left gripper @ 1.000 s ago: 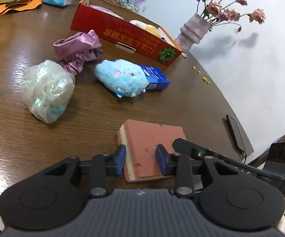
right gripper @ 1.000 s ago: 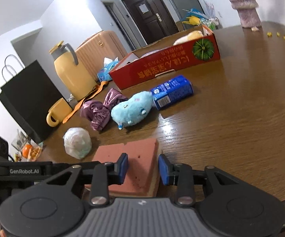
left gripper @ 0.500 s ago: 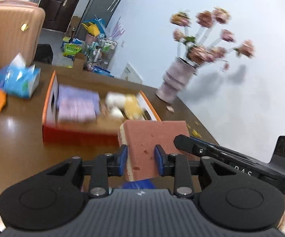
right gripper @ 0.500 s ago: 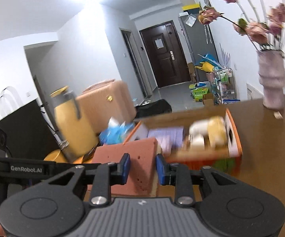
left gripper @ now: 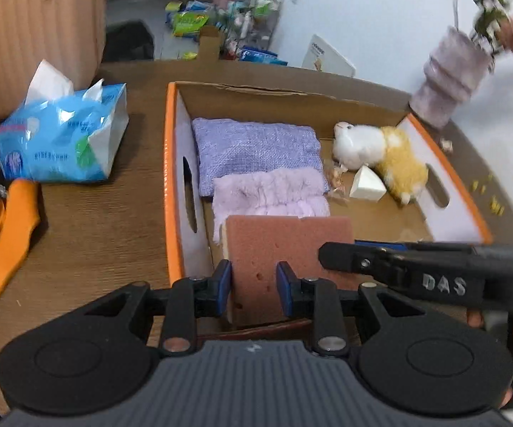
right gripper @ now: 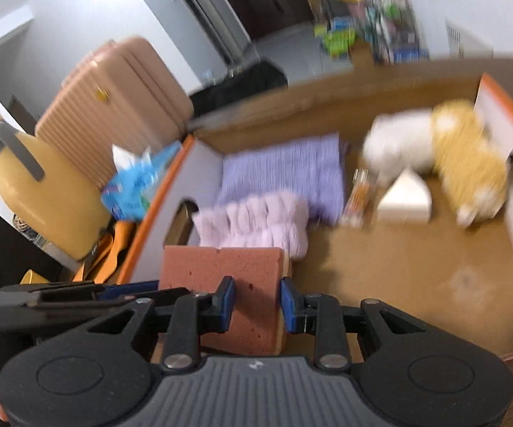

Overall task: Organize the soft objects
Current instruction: 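Lower the sponge block into the box and open both grippers, then withdraw both grippers from the box toward the pink satin scrunchie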

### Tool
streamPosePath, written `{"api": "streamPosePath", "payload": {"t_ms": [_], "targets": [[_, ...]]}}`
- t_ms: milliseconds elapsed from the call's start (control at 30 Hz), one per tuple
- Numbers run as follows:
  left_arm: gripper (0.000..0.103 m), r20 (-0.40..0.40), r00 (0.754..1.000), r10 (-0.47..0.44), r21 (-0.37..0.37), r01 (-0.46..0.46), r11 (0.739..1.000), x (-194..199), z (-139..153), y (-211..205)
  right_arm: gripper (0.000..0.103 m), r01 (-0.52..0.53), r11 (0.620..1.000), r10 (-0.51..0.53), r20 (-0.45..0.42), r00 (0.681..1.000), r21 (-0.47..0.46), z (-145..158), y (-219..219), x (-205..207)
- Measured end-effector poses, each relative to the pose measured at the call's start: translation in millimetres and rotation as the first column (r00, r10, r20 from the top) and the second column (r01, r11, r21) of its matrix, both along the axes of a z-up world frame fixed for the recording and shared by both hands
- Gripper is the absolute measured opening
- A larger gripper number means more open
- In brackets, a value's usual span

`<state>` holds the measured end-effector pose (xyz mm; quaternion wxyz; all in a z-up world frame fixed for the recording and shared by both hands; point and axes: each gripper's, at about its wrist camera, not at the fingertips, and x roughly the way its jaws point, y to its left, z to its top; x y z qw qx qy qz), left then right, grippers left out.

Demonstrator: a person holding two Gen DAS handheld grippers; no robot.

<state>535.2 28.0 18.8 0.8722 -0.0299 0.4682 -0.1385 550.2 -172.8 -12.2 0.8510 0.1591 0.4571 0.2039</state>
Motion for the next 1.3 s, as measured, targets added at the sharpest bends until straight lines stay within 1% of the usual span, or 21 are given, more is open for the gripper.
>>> {"api": "streamPosePath", "payload": {"t_ms": [133,200,267,300,333,367,433,500,567,633,667,700,767,833,933,1033,1067,1100,1133,1167,1300], "targets": [[0.028,0.002,1.000,-0.001,0.121,0.001,0.993,6.4,-2.4,-16.9,0.028,-0.009,0.999,0.008,-0.025,1.000,-0.032,-7.9,11.6,10.2],[0.026,-0.001,1.000,0.014,0.160,-0.014,0.987,7.7,-3.5,-22.9,0.029,-0.021,0.998,0.019,-0.037,0.999,-0.053,-10.5,17.5,17.7],[0.028,-0.013,1.000,0.024,0.167,-0.021,0.986,9.7,-4.9,-21.0,0.031,-0.023,0.999,0.021,-0.059,0.998,-0.028,-12.9,15.3,23.3],[0.030,-0.020,0.999,0.031,0.158,-0.028,0.987,10.4,-3.6,-18.8,0.038,-0.013,1.000,0.011,-0.066,0.998,-0.025,-13.9,13.3,24.3],[0.032,-0.032,0.999,0.039,0.136,-0.034,0.990,10.3,-1.0,-15.6,0.039,-0.004,1.000,0.004,-0.064,0.998,-0.013,-13.7,11.9,22.7],[0.039,-0.030,0.998,0.048,0.120,-0.044,0.992,7.0,4.1,-11.8,0.039,-0.011,1.000,0.010,-0.059,0.998,-0.003,-13.6,10.3,20.8],[0.043,0.004,0.998,0.063,0.121,-0.064,0.991,-1.1,18.2,-10.0,0.039,-0.007,1.000,0.007,-0.049,0.999,-0.008,-4.1,3.2,11.5],[0.044,0.039,0.997,0.067,0.132,-0.072,0.989,-12.9,36.8,-6.4,0.039,0.019,1.000,-0.019,0.001,1.000,-0.016,17.7,-6.8,-1.4],[0.045,0.074,0.995,0.072,0.121,-0.081,0.989,-29.3,61.6,0.1,0.041,0.033,0.999,-0.032,0.059,0.998,-0.026,47.7,-18.1,-17.8],[0.047,0.122,0.990,0.072,0.116,-0.086,0.990,-48.9,86.9,6.4,0.049,0.044,0.998,-0.037,0.132,0.991,-0.046,81.6,-31.8,-38.3],[0.050,0.150,0.986,0.072,0.114,-0.090,0.989,-61.0,100.6,10.4,0.056,0.051,0.997,-0.039,0.177,0.983,-0.066,100.4,-41.0,-51.9],[0.052,0.175,0.982,0.072,0.113,-0.092,0.989,-71.7,111.6,13.9,0.060,0.061,0.995,-0.043,0.213,0.976,-0.082,114.5,-48.5,-63.9],[0.053,0.224,0.971,0.077,0.105,-0.103,0.989,-97.5,134.6,23.4,0.062,0.080,0.989,-0.043,0.277,0.960,-0.124,140.5,-66.3,-91.6],[0.056,0.257,0.963,0.086,0.099,-0.115,0.988,-117.2,148.9,30.4,0.065,0.101,0.983,-0.049,0.313,0.948,-0.153,157.3,-84.7,-116.2],[0.056,0.279,0.955,0.104,0.084,-0.133,0.988,-142.8,164.7,36.8,0.067,0.144,0.974,-0.078,0.335,0.939,-0.175,171.6,-112.0,-148.6],[0.056,0.300,0.949,0.095,0.070,-0.121,0.990,-165.7,174.0,32.3,0.067,0.178,0.973,-0.116,0.352,0.929,-0.148,179.5,-128.1,-177.3],[0.058,0.314,0.946,0.085,0.066,-0.111,0.992,-174.7,176.7,30.4,0.067,0.178,0.974,-0.118,0.362,0.925,-0.139,182.3,-129.9,-187.9],[0.064,0.333,0.940,0.073,0.060,-0.098,0.993,-184.4,178.5,29.0,0.067,0.176,0.975,-0.115,0.374,0.920,-0.134,183.7,-128.1,-198.4],[0.067,0.367,0.929,0.057,0.049,-0.080,0.996,-199.6,179.1,29.2,0.068,0.173,0.976,-0.109,0.390,0.915,-0.134,185.1,-126.1,-209.5],[0.071,0.388,0.920,0.048,0.043,-0.070,0.997,-211.2,177.5,30.2,0.069,0.170,0.976,-0.100,0.410,0.906,-0.138,186.3,-124.8,-222.6],[0.072,0.409,0.911,0.053,-0.004,-0.057,0.998,-260.8,154.9,41.0,0.075,0.162,0.977,-0.074,0.495,0.866,-0.138,178.4,-118.8,-280.2]]}}
